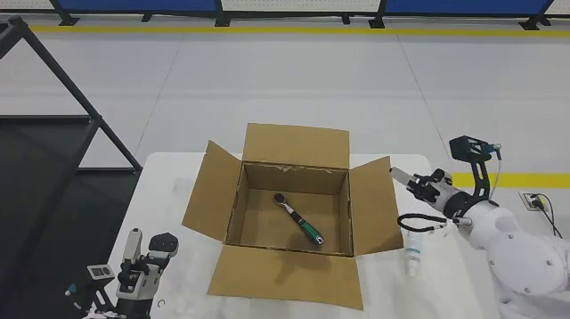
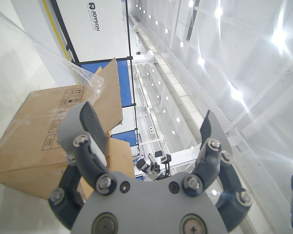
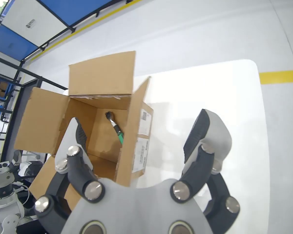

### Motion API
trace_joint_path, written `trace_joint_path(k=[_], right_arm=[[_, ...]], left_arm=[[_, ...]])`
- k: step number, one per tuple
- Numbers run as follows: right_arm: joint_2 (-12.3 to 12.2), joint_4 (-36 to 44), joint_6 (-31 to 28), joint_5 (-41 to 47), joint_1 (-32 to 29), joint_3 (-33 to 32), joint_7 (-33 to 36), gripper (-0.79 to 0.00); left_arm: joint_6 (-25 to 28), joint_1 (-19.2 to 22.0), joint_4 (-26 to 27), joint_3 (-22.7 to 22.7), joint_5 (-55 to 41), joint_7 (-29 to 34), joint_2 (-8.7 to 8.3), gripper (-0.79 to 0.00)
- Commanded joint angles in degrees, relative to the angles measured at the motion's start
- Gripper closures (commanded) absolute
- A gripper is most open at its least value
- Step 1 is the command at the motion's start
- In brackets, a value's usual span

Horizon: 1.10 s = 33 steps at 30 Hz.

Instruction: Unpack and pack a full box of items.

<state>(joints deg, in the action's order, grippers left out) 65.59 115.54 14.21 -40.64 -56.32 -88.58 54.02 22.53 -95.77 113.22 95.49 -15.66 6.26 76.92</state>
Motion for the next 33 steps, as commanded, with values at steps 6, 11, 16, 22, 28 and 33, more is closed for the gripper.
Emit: trace_joint_path(k=[6, 11, 16, 22, 28, 33], right_arm=[[0.3, 1.5, -0.7, -4.3, 3.3, 7.3, 0.2, -0.785], [0.3, 1.5, -0.7, -4.3, 3.3, 7.3, 0.2, -0.785], [0.3, 1.5, -0.7, -4.3, 3.3, 7.3, 0.2, -0.785], [0.3, 2.2, -5.4, -4.1, 2.2, 8.9, -2.8, -0.785], [1.0, -4.0, -12.7, -6.6, 13.5, 18.8, 2.6, -0.785], [3.5, -16.8, -16.3, -5.2, 27.8, 31.7, 8.2, -0.785]], left_arm=[[0.0, 0.0, 0.0, 0.0, 0.0, 0.0, 0.0, -0.785], [0.0, 0.0, 0.0, 0.0, 0.0, 0.0, 0.0, -0.785], [0.0, 0.0, 0.0, 0.0, 0.0, 0.0, 0.0, -0.785], [0.0, 0.0, 0.0, 0.0, 0.0, 0.0, 0.0, -0.785], [-2.0, 1.0, 0.1, 1.3, 1.9, -1.2, -0.09, -0.785], [-3.2, 1.1, 0.5, 3.7, 1.8, -3.2, -0.13, -0.785]])
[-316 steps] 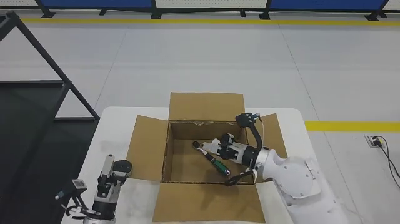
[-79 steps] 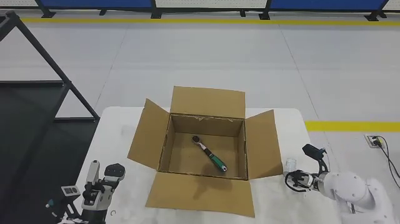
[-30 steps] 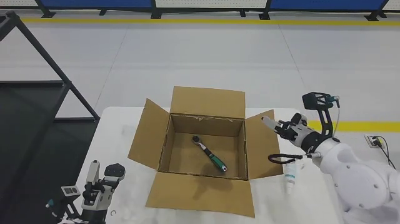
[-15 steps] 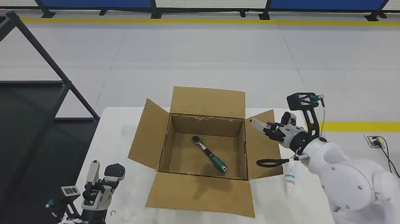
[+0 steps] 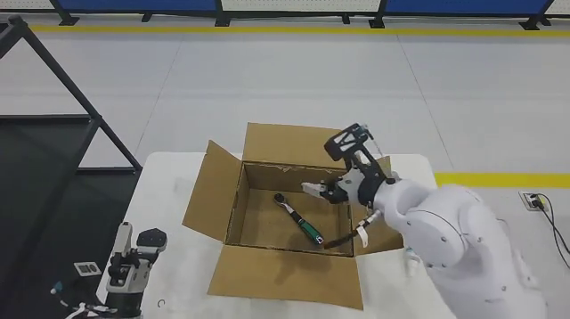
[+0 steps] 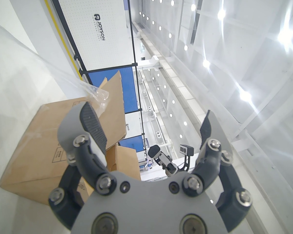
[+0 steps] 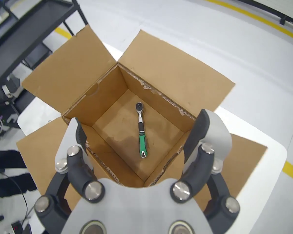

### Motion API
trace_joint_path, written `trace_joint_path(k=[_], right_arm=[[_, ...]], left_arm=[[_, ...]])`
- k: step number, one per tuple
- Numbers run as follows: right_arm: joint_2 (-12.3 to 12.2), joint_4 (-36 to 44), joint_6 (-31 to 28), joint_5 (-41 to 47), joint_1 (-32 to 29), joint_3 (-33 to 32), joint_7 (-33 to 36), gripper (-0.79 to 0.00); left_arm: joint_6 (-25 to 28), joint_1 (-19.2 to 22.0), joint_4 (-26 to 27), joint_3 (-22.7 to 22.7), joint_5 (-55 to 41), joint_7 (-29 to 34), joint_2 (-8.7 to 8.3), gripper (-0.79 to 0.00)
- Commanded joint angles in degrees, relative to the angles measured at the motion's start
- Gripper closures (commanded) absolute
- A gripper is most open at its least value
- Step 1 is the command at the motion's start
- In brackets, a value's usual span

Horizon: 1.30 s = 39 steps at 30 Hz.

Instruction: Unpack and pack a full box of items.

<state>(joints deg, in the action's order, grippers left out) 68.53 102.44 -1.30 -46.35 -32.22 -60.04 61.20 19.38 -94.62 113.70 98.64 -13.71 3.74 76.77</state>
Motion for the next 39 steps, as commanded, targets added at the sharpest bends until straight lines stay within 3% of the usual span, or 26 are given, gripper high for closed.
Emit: trace_joint_path(k=[1, 8, 13, 18, 33, 38, 39], right_arm=[[1.3, -6.8, -1.6, 1.4, 6.1, 5.6, 1.6, -0.785], [6.4, -28.1, -5.9, 5.6, 17.1, 19.7, 3.7, -0.785], [10.1, -36.9, -7.4, 8.4, 19.3, 26.5, 2.0, -0.785], [12.9, -44.1, -5.6, 8.5, 20.5, 29.3, -3.4, -0.785], [13.6, -44.8, -6.8, 7.3, 20.8, 30.2, -3.5, -0.785], [15.7, -50.4, -6.7, 8.4, 20.7, 32.3, -1.3, -0.785], [16.3, -51.8, -7.3, 8.9, 20.8, 32.7, -1.4, -0.739]], left_arm=[[-0.1, -0.2, 0.1, 1.0, -0.4, -1.2, 0.03, -0.785], [0.5, -2.4, 0.4, 3.1, -4.9, -2.3, 0.21, -0.785], [0.4, -3.0, 0.7, 3.3, -6.4, -1.9, 0.3, -0.785], [0.4, -3.0, 0.7, 3.3, -6.4, -1.9, 0.3, -0.785], [0.4, -3.0, 0.7, 3.3, -6.4, -1.9, 0.3, -0.785], [0.4, -3.0, 0.7, 3.3, -6.4, -1.9, 0.3, -0.785], [0.4, -3.0, 0.7, 3.3, -6.4, -1.9, 0.3, -0.785]])
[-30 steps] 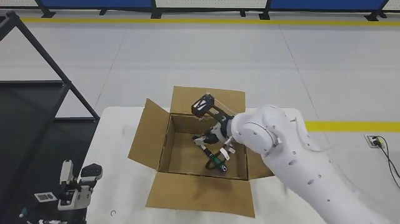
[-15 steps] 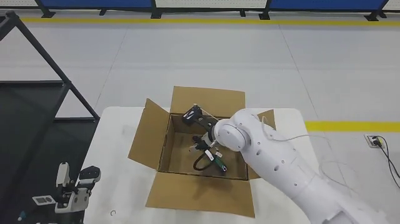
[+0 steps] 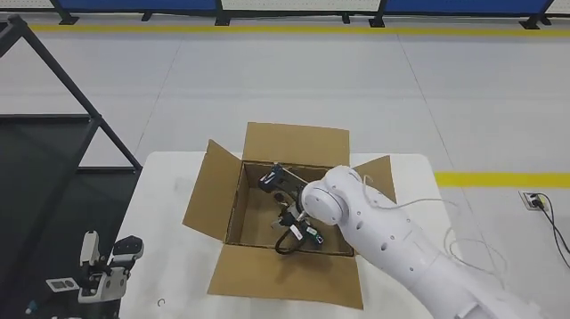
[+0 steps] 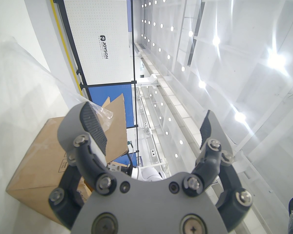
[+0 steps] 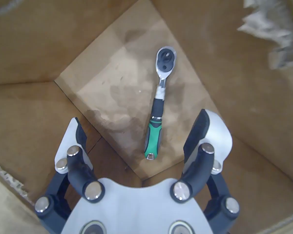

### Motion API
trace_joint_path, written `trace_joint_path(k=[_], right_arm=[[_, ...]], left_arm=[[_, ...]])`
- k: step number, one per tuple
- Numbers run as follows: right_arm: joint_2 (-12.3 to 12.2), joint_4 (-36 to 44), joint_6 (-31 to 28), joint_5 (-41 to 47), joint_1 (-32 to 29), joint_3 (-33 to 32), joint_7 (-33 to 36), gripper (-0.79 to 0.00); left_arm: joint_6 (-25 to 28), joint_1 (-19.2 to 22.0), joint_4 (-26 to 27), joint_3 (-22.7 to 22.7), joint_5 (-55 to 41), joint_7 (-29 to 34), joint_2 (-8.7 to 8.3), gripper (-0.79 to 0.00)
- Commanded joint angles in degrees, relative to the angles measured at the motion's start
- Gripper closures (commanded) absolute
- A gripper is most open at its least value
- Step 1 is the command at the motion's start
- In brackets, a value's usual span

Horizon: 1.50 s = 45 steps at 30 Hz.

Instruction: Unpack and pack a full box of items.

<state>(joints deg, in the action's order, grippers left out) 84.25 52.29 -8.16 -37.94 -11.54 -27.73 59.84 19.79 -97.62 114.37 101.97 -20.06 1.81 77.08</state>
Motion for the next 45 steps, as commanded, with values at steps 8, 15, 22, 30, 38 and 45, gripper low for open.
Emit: trace_joint_path(k=[8, 15, 22, 30, 38, 45], right_arm=[[4.6, -12.1, -3.4, 1.7, 1.6, 2.5, -4.1, -0.449], [8.4, -18.7, -0.9, 0.6, 2.5, 4.1, -7.8, -0.382], [11.2, -25.8, -2.4, 1.5, 3.7, 4.0, -9.1, -0.388], [13.5, -30.7, -3.5, 0.9, 4.3, 4.2, -9.8, -0.336], [15.5, -33.9, -3.7, -0.4, 4.6, 4.5, -9.9, -0.308], [16.9, -35.9, -4.7, -1.6, 5.0, 4.6, -8.6, -0.274]], left_arm=[[0.0, 0.0, 0.0, 0.0, 0.0, 0.0, 0.0, -0.785], [0.0, 0.0, 0.0, 0.0, 0.0, 0.0, 0.0, -0.785], [0.0, 0.0, 0.0, 0.0, 0.0, 0.0, 0.0, -0.785], [0.0, 0.0, 0.0, 0.0, 0.0, 0.0, 0.0, -0.785], [0.0, 0.0, 0.0, 0.0, 0.0, 0.0, 0.0, -0.785], [0.0, 0.0, 0.0, 0.0, 0.0, 0.0, 0.0, -0.785]])
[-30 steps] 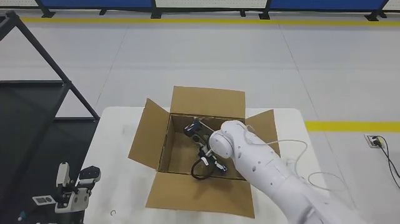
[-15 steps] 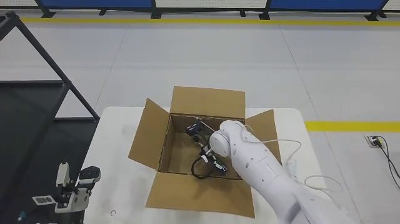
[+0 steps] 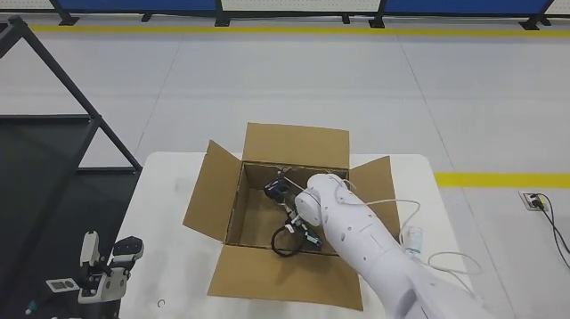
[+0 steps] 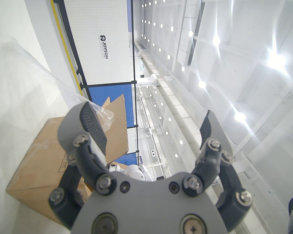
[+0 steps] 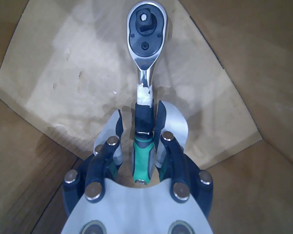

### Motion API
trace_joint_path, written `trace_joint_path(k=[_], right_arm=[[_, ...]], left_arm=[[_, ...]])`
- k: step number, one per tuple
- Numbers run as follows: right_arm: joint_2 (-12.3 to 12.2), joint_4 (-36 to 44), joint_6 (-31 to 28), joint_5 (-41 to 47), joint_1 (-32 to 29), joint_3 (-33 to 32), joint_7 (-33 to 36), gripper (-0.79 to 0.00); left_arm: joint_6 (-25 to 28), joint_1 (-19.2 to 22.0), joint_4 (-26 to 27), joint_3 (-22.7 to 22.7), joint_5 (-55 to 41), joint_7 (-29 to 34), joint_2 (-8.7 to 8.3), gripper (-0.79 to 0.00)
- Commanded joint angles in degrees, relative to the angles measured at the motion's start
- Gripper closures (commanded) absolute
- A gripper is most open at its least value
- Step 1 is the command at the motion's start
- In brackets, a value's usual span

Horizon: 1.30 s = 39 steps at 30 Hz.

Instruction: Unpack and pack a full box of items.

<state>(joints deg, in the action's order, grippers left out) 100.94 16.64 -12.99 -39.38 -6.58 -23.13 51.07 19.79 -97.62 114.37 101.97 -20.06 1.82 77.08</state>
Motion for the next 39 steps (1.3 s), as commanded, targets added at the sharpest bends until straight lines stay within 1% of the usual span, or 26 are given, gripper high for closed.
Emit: trace_joint_path(k=[1, 4, 5, 7, 9, 10, 11, 18, 22, 30, 33, 36, 39], right_arm=[[0.4, -0.5, 0.3, -0.4, 0.0, 0.1, 0.4, -0.265], [0.9, -1.3, 0.3, -0.5, 0.0, 0.0, 0.6, -0.234], [1.0, -1.7, 0.2, -0.5, 0.0, -0.1, 0.6, -0.212], [1.3, -2.3, 0.0, -0.6, 0.0, -0.2, 0.6, -0.117], [1.6, -2.8, -0.2, -0.7, 0.1, -0.3, 0.5, -0.058], [1.7, -3.0, -0.3, -0.7, 0.1, -0.4, 0.5, -0.012], [1.8, -3.2, -0.2, -0.8, 0.2, -0.5, 0.5, 0.0], [2.1, -4.3, -0.1, -0.8, 1.7, -1.4, -0.8, 0.0], [1.8, -4.6, -1.3, -0.6, 2.9, -2.1, -1.0, 0.0], [0.3, -4.9, -9.0, 0.9, 4.4, -4.1, -0.7, 0.0], [-0.5, -4.7, -10.4, 0.9, 4.5, -4.6, -0.8, 0.0], [-1.0, -4.2, -10.5, 0.2, 4.2, -4.7, 0.8, 0.0], [-1.3, -3.5, -9.2, -0.8, 3.9, -4.4, 3.9, 0.0]], left_arm=[[0.0, 0.0, 0.0, 0.0, 0.0, 0.0, 0.0, -0.785], [0.0, 0.0, 0.0, 0.0, 0.0, 0.0, 0.0, -0.785], [0.0, 0.0, 0.0, 0.0, 0.0, 0.0, 0.0, -0.785], [0.0, 0.0, 0.0, 0.0, 0.0, 0.0, 0.0, -0.785], [0.0, 0.0, 0.0, 0.0, 0.0, 0.0, 0.0, -0.785], [0.0, 0.0, 0.0, 0.0, 0.0, 0.0, 0.0, -0.785], [0.0, 0.0, 0.0, 0.0, 0.0, 0.0, 0.0, -0.785], [0.0, 0.0, 0.0, 0.0, 0.0, 0.0, 0.0, -0.785], [0.0, 0.0, 0.0, 0.0, 0.0, 0.0, 0.0, -0.785], [0.0, 0.0, 0.0, 0.0, 0.0, 0.0, 0.0, -0.785], [0.0, 0.0, 0.0, 0.0, 0.0, 0.0, 0.0, -0.785], [0.0, 0.0, 0.0, 0.0, 0.0, 0.0, 0.0, -0.785], [0.0, 0.0, 0.0, 0.0, 0.0, 0.0, 0.0, -0.785]])
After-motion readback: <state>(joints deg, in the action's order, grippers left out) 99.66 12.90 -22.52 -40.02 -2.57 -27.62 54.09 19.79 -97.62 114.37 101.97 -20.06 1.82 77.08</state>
